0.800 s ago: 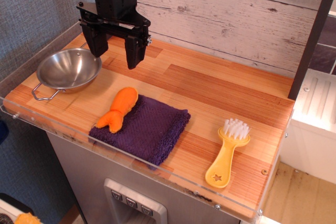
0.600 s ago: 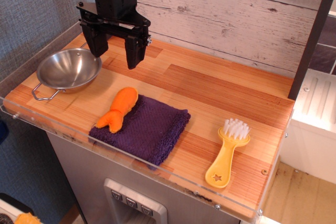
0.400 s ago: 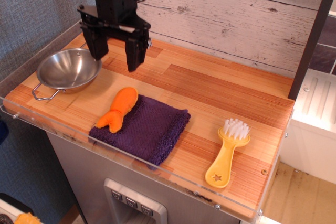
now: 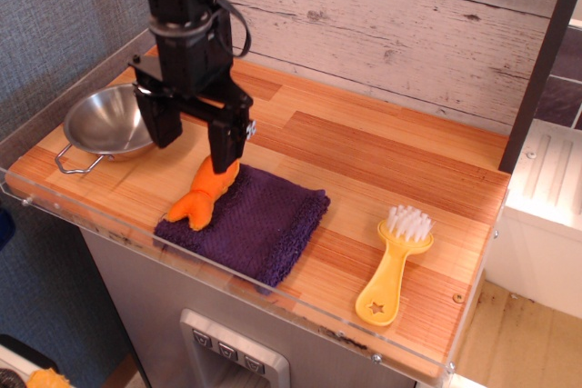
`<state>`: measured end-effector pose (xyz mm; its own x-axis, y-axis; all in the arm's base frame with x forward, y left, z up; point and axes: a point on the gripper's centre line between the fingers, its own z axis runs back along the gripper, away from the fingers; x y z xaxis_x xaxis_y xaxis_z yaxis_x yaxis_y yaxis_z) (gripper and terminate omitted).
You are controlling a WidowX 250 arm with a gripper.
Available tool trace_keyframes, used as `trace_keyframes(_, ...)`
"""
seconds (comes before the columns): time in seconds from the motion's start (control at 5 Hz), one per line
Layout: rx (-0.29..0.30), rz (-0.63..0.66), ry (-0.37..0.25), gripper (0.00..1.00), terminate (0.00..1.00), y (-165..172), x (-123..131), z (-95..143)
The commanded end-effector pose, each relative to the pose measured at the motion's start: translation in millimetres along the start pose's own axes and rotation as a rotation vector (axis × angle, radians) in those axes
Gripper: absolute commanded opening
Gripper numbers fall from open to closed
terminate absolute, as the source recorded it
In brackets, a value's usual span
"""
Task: Move the orange object from the dish towel and put it in the bowl.
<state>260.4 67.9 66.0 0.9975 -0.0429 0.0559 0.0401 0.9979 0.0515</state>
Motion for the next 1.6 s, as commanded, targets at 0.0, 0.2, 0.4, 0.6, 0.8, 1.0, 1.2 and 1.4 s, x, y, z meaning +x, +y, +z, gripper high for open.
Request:
trace_keyframes(0.0, 0.044, 0.000, -0.092, 1.00, 0.00, -3, -1, -12)
trace_keyframes(0.2, 0.036, 0.010, -0.109, 1.00, 0.00, 0, 7, -15)
trace_keyframes(0.4, 0.046, 0.019, -0.097, 1.00, 0.00, 2, 12, -23)
trace_keyframes(0.6, 0.051, 0.016, -0.084, 1.00, 0.00, 1, 13, -29)
trace_keyframes(0.8, 0.050, 0.005, -0.081, 1.00, 0.00, 0, 13, -32)
trace_keyframes(1.0, 0.051, -0.001, -0.081, 0.00, 0.00, -2, 13, -31)
trace_keyframes(1.2, 0.044, -0.006, -0.099, 0.00, 0.00, -4, 15, -22)
trace_keyframes(1.4, 0.040, 0.011, -0.141, 0.00, 0.00, 9, 17, 7)
